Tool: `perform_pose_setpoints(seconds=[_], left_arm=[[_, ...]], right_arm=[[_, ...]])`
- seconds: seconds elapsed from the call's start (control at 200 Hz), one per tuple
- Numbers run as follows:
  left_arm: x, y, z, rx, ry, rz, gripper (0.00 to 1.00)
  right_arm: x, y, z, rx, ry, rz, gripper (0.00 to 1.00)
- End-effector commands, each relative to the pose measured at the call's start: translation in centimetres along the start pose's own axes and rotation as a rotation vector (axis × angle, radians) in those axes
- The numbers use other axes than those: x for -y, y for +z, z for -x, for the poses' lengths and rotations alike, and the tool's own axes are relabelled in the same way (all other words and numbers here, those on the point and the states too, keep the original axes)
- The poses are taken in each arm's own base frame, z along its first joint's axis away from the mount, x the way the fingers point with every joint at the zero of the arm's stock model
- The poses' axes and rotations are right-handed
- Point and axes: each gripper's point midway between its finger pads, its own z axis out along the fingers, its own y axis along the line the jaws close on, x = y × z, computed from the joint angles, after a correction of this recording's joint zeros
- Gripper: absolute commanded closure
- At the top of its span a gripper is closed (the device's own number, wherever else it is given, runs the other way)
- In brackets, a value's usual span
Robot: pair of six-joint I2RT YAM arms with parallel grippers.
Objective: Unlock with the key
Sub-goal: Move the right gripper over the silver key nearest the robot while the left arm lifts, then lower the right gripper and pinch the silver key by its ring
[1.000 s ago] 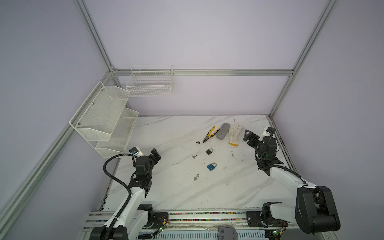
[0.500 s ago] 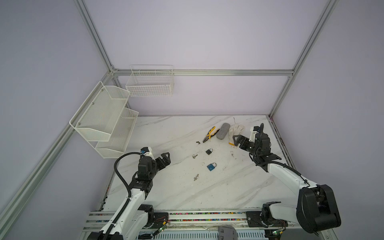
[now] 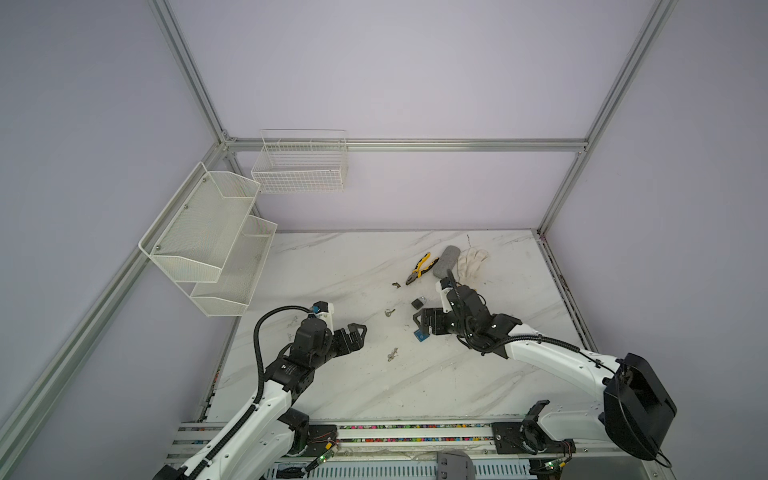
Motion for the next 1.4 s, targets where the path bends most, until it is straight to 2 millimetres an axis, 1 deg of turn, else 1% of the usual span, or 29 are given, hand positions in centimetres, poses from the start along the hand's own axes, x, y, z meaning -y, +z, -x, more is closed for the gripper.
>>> perform_pose_setpoints(seconds=[0.0, 0.01, 0.02, 0.06, 0.205, 0.305, 0.435, 0.54, 0.615, 0.765, 0.88, 0.965, 1.06, 1.15, 1.24, 1.395], left_arm=[[2.5, -1.3, 1.4, 0.033, -0.036, -0.048, 0.00], [2.5, -1.2, 1.4, 0.032, -0.037, -0.047, 0.00], [2.4, -1.2, 1.2, 0.028, -0.038, -0.046, 0.00], [2.4, -1.3, 0.9, 0.025, -0.037, -0.043, 0.00], [1.4, -1.4, 0.0, 0.007, -0.054, 0.001, 0.00], [0.7, -1.7, -0.1, 0.009, -0.047, 0.037, 0.00], [0.2, -1.8, -0.6, -0.011, -0.049, 0.059, 0.00], [-0.1, -1.7, -1.1, -0.022, -0.058, 0.064, 0.00], [-0.1, -1.7, -1.1, -0.022, -0.060, 0.063, 0.00], [-0.2, -1.8, -1.0, -0.013, -0.065, 0.068, 0.00], [-0.3, -2.0, -0.7, 0.004, -0.071, 0.074, 0.00], [-0.1, -2.1, -0.6, 0.005, -0.068, 0.068, 0.00], [-0.1, -2.1, -0.6, 0.005, -0.067, 0.066, 0.00], [-0.1, -2.0, -0.6, 0.004, -0.069, 0.068, 0.00], [-0.1, -2.1, -0.6, 0.007, -0.068, 0.068, 0.00], [-0.4, -2.1, -0.6, 0.009, -0.069, 0.077, 0.00]], right_arm=[[-1.2, 0.3, -2.2, -0.038, 0.002, -0.049, 0.06], [-1.5, 0.3, -2.3, -0.036, -0.002, -0.048, 0.06], [-1.5, 0.8, -3.0, -0.053, -0.007, -0.063, 0.06], [-1.9, 1.1, -3.8, -0.061, -0.015, -0.075, 0.07], [-3.6, 1.8, -5.4, -0.064, -0.017, -0.076, 0.15], [-4.8, 2.4, -6.9, -0.091, -0.014, -0.050, 0.21], [-5.9, 2.9, -8.0, -0.093, 0.010, -0.029, 0.28], [-6.2, 3.4, -8.6, -0.099, 0.014, -0.044, 0.31], [-6.6, 3.6, -8.9, -0.095, 0.022, -0.044, 0.34], [-6.7, 4.5, -9.6, -0.100, 0.048, -0.056, 0.37], [-6.6, 5.0, -9.7, -0.086, 0.070, -0.073, 0.46], [-7.0, 5.5, -9.5, -0.078, 0.072, -0.073, 0.47], [-6.7, 6.0, -9.5, -0.069, 0.073, -0.098, 0.52], [-6.6, 6.3, -9.4, -0.062, 0.075, -0.108, 0.54], [-6.8, 6.7, -9.6, -0.067, 0.068, -0.111, 0.58], [-6.9, 7.2, -10.0, -0.074, 0.055, -0.127, 0.60]])
